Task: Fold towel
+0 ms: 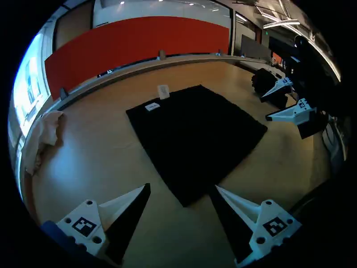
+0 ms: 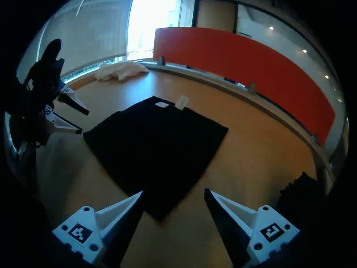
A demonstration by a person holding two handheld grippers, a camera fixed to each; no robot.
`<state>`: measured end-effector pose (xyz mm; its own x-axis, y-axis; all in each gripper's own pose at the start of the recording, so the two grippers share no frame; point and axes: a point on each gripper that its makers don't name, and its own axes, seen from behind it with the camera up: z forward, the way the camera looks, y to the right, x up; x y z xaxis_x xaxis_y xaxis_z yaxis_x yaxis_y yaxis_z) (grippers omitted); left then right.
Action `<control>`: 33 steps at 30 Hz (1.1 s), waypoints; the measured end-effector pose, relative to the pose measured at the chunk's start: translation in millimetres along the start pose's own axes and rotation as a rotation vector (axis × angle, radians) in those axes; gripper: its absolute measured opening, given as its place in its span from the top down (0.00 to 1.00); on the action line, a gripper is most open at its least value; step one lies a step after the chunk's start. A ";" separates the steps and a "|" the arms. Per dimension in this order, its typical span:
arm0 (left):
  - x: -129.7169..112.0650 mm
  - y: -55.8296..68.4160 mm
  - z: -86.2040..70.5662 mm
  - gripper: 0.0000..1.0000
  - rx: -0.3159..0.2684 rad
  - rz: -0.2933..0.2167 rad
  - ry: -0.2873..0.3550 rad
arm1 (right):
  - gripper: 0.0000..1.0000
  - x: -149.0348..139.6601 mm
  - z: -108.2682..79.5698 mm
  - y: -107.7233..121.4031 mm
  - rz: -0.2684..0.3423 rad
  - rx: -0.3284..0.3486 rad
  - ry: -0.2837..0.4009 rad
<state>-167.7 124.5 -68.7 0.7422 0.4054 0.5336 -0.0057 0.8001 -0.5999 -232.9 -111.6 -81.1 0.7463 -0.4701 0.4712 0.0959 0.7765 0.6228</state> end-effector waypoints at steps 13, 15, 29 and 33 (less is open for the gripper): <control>-21.1 12.9 10.6 0.04 -0.025 0.008 -0.066 | 0.08 -25.9 8.0 -13.0 0.002 0.039 -0.041; -23.5 15.1 11.7 0.04 -0.028 0.010 -0.074 | 0.08 -27.0 8.3 -13.9 0.003 0.041 -0.040; -30.1 15.5 17.3 0.33 -0.025 -0.038 -0.105 | 0.32 -37.1 10.7 -22.3 0.017 0.082 -0.067; -30.9 14.6 17.4 0.34 -0.020 -0.036 -0.106 | 0.37 -39.2 12.0 -23.7 0.014 0.089 -0.072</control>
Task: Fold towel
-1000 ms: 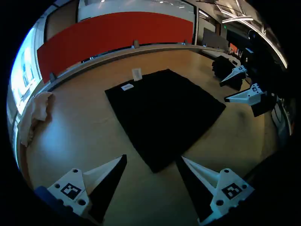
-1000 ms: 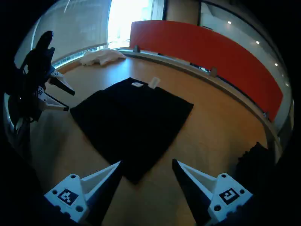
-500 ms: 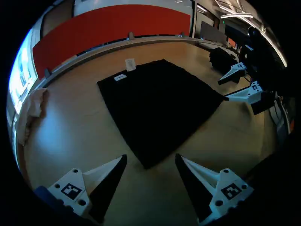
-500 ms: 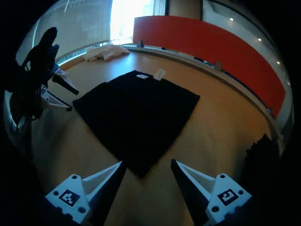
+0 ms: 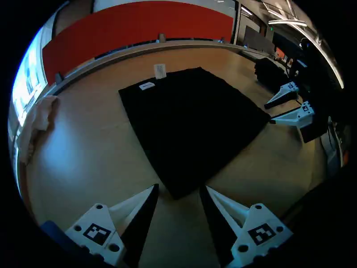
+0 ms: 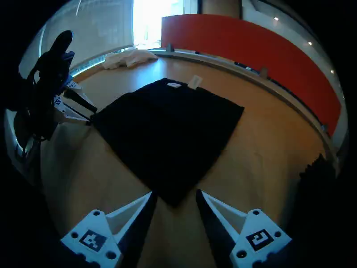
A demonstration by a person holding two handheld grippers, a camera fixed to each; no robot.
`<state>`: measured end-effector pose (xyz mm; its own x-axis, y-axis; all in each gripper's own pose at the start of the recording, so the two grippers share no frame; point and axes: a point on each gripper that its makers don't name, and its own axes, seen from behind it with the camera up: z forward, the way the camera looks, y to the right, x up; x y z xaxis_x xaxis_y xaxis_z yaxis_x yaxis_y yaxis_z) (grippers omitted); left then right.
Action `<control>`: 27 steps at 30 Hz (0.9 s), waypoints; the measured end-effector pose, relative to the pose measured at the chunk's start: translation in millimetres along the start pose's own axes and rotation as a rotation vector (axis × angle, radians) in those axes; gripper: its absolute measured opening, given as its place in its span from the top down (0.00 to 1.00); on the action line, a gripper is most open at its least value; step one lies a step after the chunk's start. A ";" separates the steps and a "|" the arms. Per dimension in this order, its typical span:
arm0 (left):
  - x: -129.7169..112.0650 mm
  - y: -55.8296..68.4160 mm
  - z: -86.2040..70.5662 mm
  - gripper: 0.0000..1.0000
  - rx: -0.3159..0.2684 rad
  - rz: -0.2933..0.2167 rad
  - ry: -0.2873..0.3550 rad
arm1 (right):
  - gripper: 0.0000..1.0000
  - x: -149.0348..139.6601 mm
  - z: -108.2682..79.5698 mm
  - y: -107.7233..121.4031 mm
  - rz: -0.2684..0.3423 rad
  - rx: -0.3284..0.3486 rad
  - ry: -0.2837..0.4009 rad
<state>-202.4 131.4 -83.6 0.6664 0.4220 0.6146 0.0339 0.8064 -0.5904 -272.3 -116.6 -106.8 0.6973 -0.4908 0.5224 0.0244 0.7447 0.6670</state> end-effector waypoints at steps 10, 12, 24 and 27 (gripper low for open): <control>-2.3 -1.7 0.4 0.46 0.017 0.043 -0.011 | 0.42 -2.9 -0.8 0.4 -0.005 0.005 -0.008; -2.5 -1.4 0.5 0.47 0.017 0.046 -0.013 | 0.42 -3.3 -0.6 0.3 -0.004 0.006 -0.011; -2.7 0.9 0.1 0.56 0.013 0.054 -0.015 | 0.56 -5.3 1.5 -1.7 0.003 0.027 -0.026; -3.1 0.8 -0.3 0.56 0.010 0.055 -0.017 | 0.63 -5.2 1.5 -0.6 0.004 0.026 -0.027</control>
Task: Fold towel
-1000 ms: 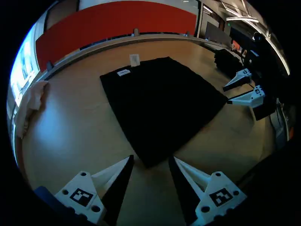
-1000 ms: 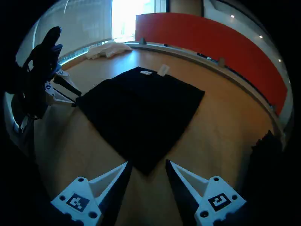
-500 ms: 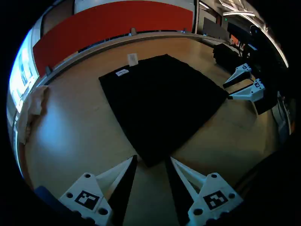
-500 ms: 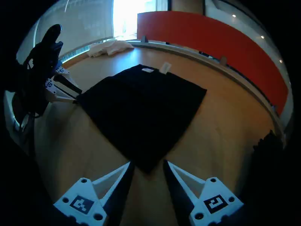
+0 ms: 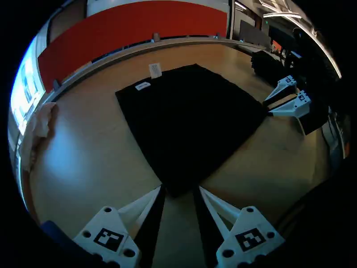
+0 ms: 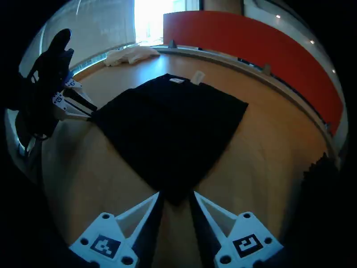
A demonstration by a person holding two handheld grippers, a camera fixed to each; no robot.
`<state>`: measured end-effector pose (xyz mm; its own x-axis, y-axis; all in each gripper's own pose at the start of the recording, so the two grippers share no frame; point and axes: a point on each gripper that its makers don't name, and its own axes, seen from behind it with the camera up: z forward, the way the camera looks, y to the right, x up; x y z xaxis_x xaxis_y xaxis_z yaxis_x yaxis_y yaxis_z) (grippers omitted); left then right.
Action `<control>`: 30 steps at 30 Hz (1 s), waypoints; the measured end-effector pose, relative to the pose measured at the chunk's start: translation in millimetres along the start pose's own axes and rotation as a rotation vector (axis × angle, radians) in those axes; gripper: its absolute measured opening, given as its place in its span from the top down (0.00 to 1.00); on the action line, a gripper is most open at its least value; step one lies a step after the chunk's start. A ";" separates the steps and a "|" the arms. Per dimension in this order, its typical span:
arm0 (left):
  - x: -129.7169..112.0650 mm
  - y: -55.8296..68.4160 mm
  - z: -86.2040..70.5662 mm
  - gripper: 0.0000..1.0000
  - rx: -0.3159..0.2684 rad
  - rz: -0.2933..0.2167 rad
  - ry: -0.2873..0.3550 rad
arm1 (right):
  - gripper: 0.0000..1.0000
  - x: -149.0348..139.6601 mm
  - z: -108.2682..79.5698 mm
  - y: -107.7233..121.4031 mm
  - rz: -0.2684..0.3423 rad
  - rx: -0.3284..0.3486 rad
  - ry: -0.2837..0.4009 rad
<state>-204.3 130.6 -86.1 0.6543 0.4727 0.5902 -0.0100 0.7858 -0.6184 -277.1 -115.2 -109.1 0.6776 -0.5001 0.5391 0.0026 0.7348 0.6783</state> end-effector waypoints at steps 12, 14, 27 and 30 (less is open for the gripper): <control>-0.7 -3.8 -0.8 0.81 0.010 0.000 -0.013 | 0.80 0.8 0.1 0.5 0.018 -0.003 -0.007; -0.9 -4.4 -0.8 0.85 0.012 -0.001 -0.016 | 0.80 0.9 -0.1 -0.1 0.021 -0.003 -0.009; 1.5 -5.0 -6.2 0.88 0.006 -0.036 -0.019 | 0.81 7.5 -5.8 -2.8 0.019 -0.006 0.001; 7.4 -4.7 -12.3 0.88 0.010 -0.055 -0.007 | 0.81 12.8 -10.4 -2.5 0.017 -0.009 0.008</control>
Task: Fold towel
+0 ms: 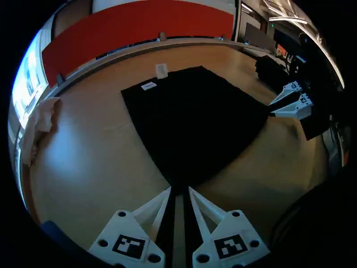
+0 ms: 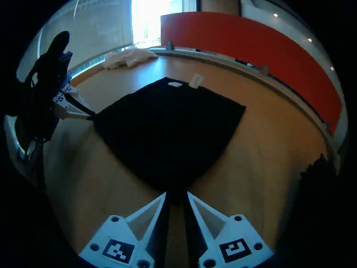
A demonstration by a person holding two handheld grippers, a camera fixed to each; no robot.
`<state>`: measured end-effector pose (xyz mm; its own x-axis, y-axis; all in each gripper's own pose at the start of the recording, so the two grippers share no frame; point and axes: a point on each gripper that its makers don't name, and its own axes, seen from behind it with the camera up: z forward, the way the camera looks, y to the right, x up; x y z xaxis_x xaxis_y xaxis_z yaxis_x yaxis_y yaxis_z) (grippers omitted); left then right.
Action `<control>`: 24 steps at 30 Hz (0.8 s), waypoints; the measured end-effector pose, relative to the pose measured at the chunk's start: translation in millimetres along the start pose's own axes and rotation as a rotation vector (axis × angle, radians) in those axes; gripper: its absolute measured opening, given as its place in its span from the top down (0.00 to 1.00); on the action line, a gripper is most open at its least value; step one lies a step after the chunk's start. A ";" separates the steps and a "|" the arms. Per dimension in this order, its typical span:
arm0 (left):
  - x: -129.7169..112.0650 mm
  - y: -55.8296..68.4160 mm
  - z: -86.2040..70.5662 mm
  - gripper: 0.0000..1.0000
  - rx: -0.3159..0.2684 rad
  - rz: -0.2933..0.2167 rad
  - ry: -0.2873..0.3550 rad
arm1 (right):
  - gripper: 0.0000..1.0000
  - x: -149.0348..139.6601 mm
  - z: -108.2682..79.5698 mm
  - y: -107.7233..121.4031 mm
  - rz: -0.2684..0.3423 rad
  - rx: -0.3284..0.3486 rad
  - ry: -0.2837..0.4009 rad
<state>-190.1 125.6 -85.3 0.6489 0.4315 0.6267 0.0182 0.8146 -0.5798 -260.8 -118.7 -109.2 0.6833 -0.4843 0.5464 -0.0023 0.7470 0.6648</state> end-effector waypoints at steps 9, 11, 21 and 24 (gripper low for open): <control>22.7 -1.9 -23.6 0.88 0.005 -0.066 0.041 | 0.81 20.2 -20.0 0.4 -0.011 -0.009 0.025; 26.7 -2.7 -28.8 0.89 0.010 -0.076 0.046 | 0.81 25.5 -25.7 -0.5 -0.016 -0.008 0.033; 45.0 0.4 -60.3 0.88 0.019 -0.123 0.073 | 0.81 54.7 -56.1 -3.0 -0.046 -0.006 0.061; 49.5 2.8 -69.9 0.88 0.018 -0.139 0.081 | 0.81 60.9 -65.4 -4.5 -0.057 -0.002 0.063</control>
<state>-104.8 122.1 -92.3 0.7001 0.2821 0.6559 0.0990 0.8714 -0.4804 -171.5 -121.7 -112.2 0.7268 -0.4967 0.4744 0.0395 0.7198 0.6931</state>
